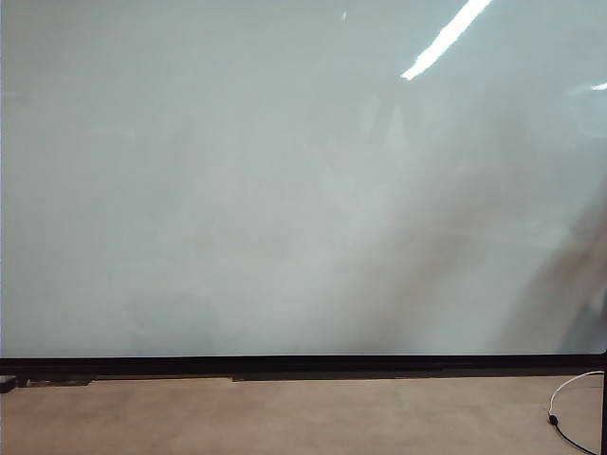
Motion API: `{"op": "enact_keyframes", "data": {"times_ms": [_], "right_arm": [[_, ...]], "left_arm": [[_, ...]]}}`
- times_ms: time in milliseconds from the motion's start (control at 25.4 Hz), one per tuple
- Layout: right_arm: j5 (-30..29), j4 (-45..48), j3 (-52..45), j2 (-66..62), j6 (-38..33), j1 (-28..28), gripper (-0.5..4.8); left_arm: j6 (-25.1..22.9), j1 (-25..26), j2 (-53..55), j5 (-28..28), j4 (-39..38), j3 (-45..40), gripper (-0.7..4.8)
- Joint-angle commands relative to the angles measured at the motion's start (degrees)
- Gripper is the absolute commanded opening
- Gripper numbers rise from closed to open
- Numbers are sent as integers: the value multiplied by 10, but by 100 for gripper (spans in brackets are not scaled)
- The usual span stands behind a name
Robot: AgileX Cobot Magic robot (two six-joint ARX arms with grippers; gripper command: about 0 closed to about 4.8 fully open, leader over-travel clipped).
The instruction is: Pick up the pen on the shelf to the right of the whiteboard and draw a check mark.
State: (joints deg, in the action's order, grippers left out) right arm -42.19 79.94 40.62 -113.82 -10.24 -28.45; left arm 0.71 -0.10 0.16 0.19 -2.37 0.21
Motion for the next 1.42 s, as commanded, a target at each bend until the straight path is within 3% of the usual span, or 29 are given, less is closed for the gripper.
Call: {"op": "enact_keyframes", "data": {"times_ms": [39,670,1261,1418], "right_arm": [[-4,9,3,-5,-3,2,314],[-1,9,10,-12,-3,7,300],[-1,9,10,-12,-3,7,209],[-2,9,12,-12,-3,7,207]], "left_arm": [[-3,0,0,0,7,2,-5],[-3,0,0,0,7,2,-4],[-3,0,0,0,7,2,-4],[-3,0,0,0,7,2,-4]]}}
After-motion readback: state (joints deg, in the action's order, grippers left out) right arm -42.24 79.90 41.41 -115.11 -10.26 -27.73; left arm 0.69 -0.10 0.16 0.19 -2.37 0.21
